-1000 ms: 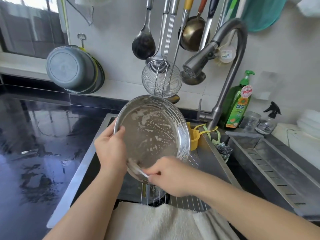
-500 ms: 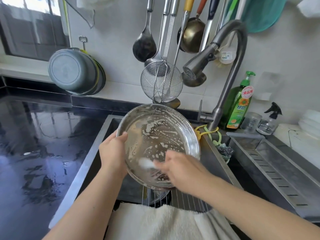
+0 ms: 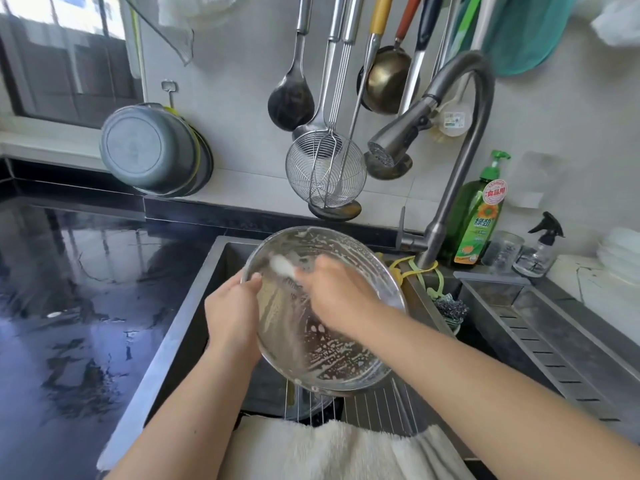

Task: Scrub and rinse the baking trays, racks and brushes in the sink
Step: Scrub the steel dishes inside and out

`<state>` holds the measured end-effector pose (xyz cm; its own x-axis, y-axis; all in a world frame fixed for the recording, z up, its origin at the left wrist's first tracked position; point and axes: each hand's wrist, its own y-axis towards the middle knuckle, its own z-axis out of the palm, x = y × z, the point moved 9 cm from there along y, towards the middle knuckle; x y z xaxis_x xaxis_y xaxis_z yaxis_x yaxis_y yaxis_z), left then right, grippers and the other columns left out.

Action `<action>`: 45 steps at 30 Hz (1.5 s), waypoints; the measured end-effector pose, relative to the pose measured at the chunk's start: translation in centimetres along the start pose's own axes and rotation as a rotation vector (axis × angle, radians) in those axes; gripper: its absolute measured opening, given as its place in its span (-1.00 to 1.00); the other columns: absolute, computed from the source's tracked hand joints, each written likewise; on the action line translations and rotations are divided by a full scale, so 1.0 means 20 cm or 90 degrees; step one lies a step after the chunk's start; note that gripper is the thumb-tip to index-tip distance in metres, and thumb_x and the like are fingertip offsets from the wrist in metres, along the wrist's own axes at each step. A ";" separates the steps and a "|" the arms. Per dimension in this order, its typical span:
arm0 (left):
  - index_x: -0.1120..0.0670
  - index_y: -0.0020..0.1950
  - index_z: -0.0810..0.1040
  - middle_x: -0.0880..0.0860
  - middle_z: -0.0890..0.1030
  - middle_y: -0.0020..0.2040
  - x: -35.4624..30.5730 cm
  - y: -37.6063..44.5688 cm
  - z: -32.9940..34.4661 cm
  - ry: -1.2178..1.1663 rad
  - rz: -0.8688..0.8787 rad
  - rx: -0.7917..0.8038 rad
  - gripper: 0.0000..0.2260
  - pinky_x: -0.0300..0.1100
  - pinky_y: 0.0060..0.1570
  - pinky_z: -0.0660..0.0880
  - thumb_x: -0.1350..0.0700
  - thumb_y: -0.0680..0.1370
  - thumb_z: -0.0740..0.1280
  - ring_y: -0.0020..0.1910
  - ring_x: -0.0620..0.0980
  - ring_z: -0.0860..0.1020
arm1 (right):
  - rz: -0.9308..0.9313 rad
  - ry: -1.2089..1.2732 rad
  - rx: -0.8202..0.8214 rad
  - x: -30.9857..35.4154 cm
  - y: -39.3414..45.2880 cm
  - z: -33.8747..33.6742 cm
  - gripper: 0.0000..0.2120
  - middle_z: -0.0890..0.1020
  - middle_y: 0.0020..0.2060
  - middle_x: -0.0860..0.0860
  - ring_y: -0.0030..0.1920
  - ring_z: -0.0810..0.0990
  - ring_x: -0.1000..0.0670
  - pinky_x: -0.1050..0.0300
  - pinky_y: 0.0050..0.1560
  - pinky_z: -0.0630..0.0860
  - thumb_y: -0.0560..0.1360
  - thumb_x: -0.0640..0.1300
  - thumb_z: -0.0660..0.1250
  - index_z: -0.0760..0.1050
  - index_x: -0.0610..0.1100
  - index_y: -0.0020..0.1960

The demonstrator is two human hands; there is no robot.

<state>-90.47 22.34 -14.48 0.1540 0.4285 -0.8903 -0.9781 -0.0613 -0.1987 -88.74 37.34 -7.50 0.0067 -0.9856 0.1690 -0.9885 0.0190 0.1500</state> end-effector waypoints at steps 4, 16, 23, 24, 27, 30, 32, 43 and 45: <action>-0.07 -0.01 0.74 0.01 0.75 -0.06 -0.01 0.02 -0.03 0.006 0.018 -0.022 -0.76 -0.05 0.04 0.62 0.24 0.62 0.36 0.01 0.05 0.69 | 0.017 -0.060 -0.027 -0.11 0.04 0.02 -0.82 0.51 -0.11 0.03 -0.23 0.55 -0.02 0.02 -0.36 0.47 0.70 -0.07 0.13 0.43 0.10 0.24; -0.20 -0.24 0.73 -0.10 0.75 -0.18 -0.02 0.01 -0.07 0.014 0.032 -0.058 -0.64 0.05 0.16 0.63 0.23 0.59 0.37 0.03 0.05 0.69 | 0.061 0.001 0.023 -0.25 -0.10 0.16 -0.83 0.54 -0.05 0.05 -0.27 0.52 0.06 0.16 -0.34 0.50 0.68 -0.02 0.21 0.55 0.06 0.19; -0.11 -0.02 0.76 -0.15 0.69 -0.32 -0.06 0.02 -0.09 0.018 0.057 -0.068 -0.71 -0.27 -0.24 0.54 0.25 0.59 0.34 -0.19 -0.02 0.63 | -0.083 0.033 0.121 0.01 -0.27 0.25 -0.80 0.49 -0.11 0.10 -0.23 0.49 0.14 0.07 -0.24 0.53 0.70 0.03 0.19 0.53 0.10 0.25; -0.08 0.02 0.77 -0.12 0.70 -0.28 -0.06 0.02 -0.09 0.016 0.057 -0.067 -0.73 -0.24 -0.20 0.57 0.24 0.58 0.34 -0.17 -0.01 0.63 | -0.119 0.012 0.090 0.03 -0.27 0.22 -0.79 0.49 -0.13 0.09 -0.26 0.47 0.13 0.06 -0.29 0.52 0.70 0.06 0.18 0.53 0.12 0.25; -0.07 0.09 0.77 -0.02 0.76 -0.06 -0.06 0.00 -0.05 0.009 0.047 -0.029 -0.75 0.05 0.14 0.64 0.21 0.60 0.36 0.04 0.07 0.70 | 0.015 -0.079 -0.021 -0.24 -0.09 0.04 -0.84 0.51 -0.11 0.04 -0.31 0.48 0.08 0.15 -0.42 0.44 0.69 0.00 0.18 0.50 0.02 0.16; -0.15 0.02 0.77 -0.04 0.77 -0.03 -0.05 -0.02 -0.02 0.031 0.068 0.004 -0.71 0.12 0.19 0.62 0.22 0.60 0.35 0.07 0.08 0.71 | 0.112 -0.212 -0.039 -0.47 -0.03 -0.07 -0.74 0.48 0.04 -0.06 -0.10 0.56 -0.11 0.02 -0.21 0.52 0.66 -0.21 0.18 0.46 -0.08 0.33; -0.20 0.03 0.77 -0.07 0.77 -0.04 -0.08 -0.01 -0.02 0.028 0.085 0.000 -0.69 0.10 0.19 0.63 0.20 0.58 0.35 0.07 0.05 0.71 | 0.083 -0.264 0.002 -0.50 -0.07 -0.02 -0.71 0.42 -0.02 -0.05 -0.12 0.54 -0.14 0.01 -0.27 0.44 0.63 -0.29 0.20 0.46 -0.12 0.32; -0.18 -0.05 0.75 -0.06 0.77 -0.08 -0.05 -0.01 -0.02 -0.007 0.072 -0.022 -0.67 -0.05 0.03 0.65 0.24 0.60 0.34 -0.02 0.02 0.70 | 0.130 -0.132 0.012 -0.48 -0.04 -0.04 -0.77 0.45 -0.17 0.01 -0.12 0.54 -0.06 0.08 -0.16 0.52 0.65 -0.22 0.18 0.61 -0.12 0.14; -0.23 -0.09 0.75 -0.07 0.77 -0.07 -0.06 -0.01 -0.03 -0.001 0.079 -0.020 -0.65 -0.08 0.00 0.64 0.23 0.59 0.34 -0.04 0.00 0.70 | 0.074 -0.049 0.099 -0.29 -0.11 0.11 -0.77 0.53 -0.18 0.04 -0.26 0.51 0.03 0.17 -0.32 0.41 0.67 -0.17 0.23 0.63 -0.05 0.20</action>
<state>-90.30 21.32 -13.65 0.0310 0.4178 -0.9080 -0.9847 -0.1430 -0.0995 -87.02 42.72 -10.90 -0.1142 -0.9883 0.1011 -0.9934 0.1129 -0.0186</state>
